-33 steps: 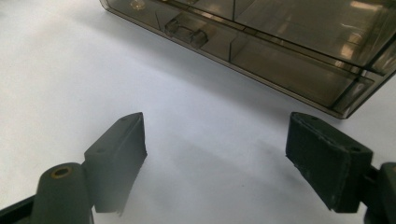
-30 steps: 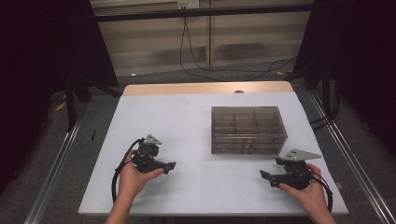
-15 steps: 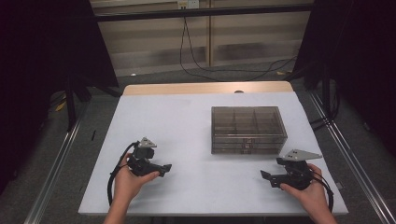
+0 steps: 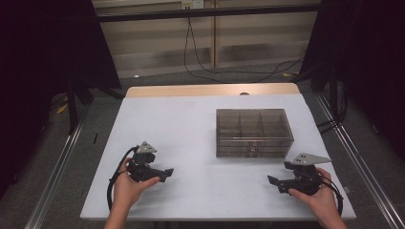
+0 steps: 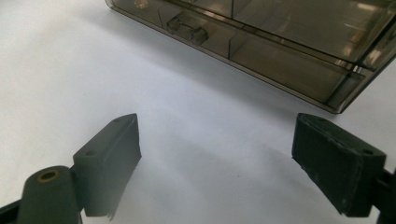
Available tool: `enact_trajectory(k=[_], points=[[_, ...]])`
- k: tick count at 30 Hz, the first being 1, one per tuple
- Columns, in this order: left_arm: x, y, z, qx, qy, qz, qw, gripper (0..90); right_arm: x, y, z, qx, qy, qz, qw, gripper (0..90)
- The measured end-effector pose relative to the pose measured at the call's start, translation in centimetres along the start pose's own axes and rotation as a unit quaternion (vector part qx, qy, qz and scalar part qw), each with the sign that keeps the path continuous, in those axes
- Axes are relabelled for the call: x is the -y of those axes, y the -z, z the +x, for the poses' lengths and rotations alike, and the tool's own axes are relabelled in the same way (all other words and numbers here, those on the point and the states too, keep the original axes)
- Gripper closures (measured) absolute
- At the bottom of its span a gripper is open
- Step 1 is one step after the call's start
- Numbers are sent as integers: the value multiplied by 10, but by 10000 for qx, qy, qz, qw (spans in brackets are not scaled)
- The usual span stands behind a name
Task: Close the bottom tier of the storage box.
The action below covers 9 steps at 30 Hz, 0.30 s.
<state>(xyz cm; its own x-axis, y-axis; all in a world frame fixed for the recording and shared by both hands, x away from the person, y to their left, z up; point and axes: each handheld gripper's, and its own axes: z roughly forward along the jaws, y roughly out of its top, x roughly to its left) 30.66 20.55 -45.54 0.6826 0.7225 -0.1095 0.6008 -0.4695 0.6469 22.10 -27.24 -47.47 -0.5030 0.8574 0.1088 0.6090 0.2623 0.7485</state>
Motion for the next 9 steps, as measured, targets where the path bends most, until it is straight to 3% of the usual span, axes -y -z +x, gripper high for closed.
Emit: enact_trajectory(k=[5,9], points=[[3,-5,2,3,-127,118,9998,71,1,0,-1,-28,9,25,10000,135],[6,-9,5,-106,-106,104,9998,55,2,0,-1,-22,13,36,10000,130]])
